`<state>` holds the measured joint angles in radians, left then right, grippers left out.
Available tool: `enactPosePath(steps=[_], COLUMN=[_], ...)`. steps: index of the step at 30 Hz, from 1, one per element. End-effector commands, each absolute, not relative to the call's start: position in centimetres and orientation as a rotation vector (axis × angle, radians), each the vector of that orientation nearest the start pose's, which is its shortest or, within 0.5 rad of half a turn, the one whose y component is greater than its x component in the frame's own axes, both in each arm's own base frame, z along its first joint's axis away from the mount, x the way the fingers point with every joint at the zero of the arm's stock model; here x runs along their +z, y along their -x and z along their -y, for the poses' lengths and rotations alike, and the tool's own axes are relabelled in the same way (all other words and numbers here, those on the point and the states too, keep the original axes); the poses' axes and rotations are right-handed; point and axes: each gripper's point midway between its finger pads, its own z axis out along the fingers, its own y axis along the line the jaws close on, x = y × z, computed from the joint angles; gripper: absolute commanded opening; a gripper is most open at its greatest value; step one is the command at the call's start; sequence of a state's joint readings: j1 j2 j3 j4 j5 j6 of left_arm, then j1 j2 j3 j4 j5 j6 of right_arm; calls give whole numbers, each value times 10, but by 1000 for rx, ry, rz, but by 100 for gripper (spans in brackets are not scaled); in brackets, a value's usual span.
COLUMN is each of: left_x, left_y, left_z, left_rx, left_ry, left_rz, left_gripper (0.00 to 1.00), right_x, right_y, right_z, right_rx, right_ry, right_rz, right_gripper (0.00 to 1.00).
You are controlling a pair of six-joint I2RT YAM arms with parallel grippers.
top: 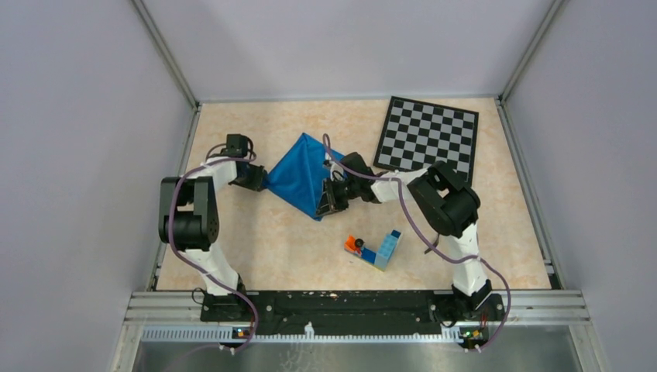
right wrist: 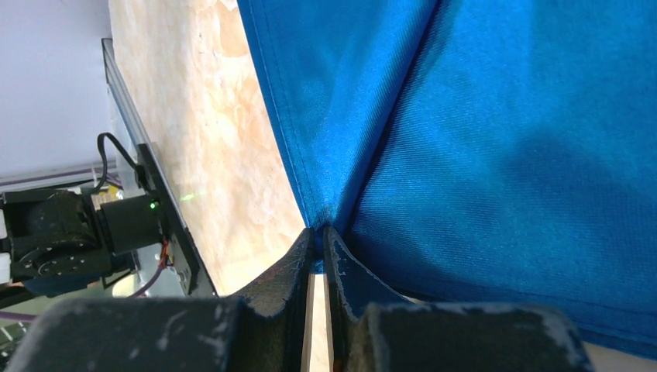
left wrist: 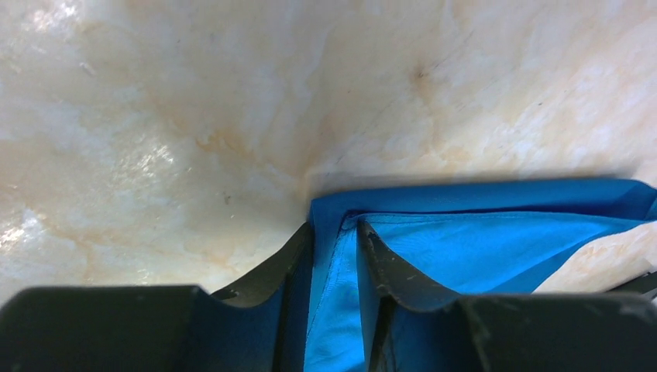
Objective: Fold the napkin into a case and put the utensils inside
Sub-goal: Smooth out the top corner of the smaller rectangle-folded napkin at the center of the board, then pick up the upper triangle-folded napkin from the center of the board.
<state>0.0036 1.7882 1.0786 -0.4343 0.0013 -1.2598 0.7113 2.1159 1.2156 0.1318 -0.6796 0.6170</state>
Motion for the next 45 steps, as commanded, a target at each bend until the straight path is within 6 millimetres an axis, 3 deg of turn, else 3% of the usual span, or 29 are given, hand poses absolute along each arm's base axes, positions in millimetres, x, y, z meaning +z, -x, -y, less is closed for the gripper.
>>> enactPosePath(steps=[1,2,5,9,14,17,22,28,33,38,45], left_x=[-21,-22,-25,-27,-23,-19,-18,-24,-26,-25,-24], left_y=[-366,-364,-366,-371,-375,-369,-363,-358,-356,-357,-358], left_z=[14,22,19,19,31,37,41,46,45,46,41], left_rx=[-62,-52,1,3,-102,-122,-146,-188,-183,-194,-164], left_ry=[1636,1599,1523,1404,1327,1355,1377,1403,1401,1399,1378], left_rz=[-2327,-2357,-2380,-2445,-2509,-2553,-2606,-2646,-2648,-2649,-2641], left_gripper=[32,30,23,0,0,0,0,0,0,0,0], right_x=[34,34,36,56,105,117,116,100,84,60,42], right_y=[-271,-270,-269,-278,-286,-282,-280,-287,-286,-289,-294], right_z=[-411,-412,-412,-405,-406,-409,-425,-439,-448,-452,-439], right_rx=[1302,1296,1256,1098,823,582,415,201,220,191,220], right_ry=[560,562,591,703,987,1136,1204,1268,1315,1343,1298], right_rz=[-2517,-2519,-2513,-2440,-2120,-1933,-1826,-1762,-1791,-1841,-1930], right_gripper=[8,8,8,14,41,56,62,61,52,51,51])
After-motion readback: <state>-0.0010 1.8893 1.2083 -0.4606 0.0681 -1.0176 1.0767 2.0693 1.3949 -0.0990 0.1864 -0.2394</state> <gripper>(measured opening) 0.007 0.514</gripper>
